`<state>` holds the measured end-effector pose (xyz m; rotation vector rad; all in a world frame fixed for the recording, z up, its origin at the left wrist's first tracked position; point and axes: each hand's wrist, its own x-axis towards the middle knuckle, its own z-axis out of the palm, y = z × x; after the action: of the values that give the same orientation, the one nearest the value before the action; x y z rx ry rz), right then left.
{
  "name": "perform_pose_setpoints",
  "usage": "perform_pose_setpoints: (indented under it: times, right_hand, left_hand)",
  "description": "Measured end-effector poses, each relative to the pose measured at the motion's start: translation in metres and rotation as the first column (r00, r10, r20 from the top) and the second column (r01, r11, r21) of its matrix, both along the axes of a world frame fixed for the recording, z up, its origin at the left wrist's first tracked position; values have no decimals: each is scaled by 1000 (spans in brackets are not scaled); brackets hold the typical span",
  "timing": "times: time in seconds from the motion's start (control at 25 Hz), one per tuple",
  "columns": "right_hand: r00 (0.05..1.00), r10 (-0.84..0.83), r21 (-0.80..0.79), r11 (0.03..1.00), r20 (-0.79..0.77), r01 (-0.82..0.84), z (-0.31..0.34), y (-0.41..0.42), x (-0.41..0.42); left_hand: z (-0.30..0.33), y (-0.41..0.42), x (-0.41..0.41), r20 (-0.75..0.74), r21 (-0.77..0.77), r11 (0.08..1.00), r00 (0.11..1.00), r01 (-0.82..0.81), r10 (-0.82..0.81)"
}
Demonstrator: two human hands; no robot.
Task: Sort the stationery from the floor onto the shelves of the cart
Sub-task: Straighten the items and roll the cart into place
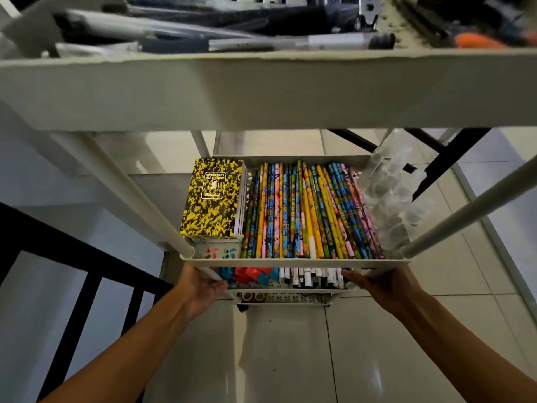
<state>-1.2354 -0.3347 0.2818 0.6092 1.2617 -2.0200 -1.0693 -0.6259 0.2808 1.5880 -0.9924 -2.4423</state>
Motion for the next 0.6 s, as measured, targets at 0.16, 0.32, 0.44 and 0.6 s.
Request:
perform_pose_setpoints:
  times: [0.16, 0.32, 0.44, 0.6]
  right_hand:
    - [995, 68, 75, 995, -80, -62, 2, -1, 4]
    - [997, 75, 51, 996, -22, -74, 6, -1, 5]
    - [986, 168, 187, 969, -10, -163, 18, 1, 9]
    - [965, 264, 446, 865, -14, -230, 46, 9, 14]
  left_hand:
    - [-4, 1, 1, 3, -9, 1000, 1000, -4, 4]
    - [3, 3, 2, 36, -6, 1000, 999, 19, -19]
    - [13, 4, 4, 79, -18, 998, 995, 57, -55]
    - [38, 4, 10, 177, -139, 965, 965, 221, -196]
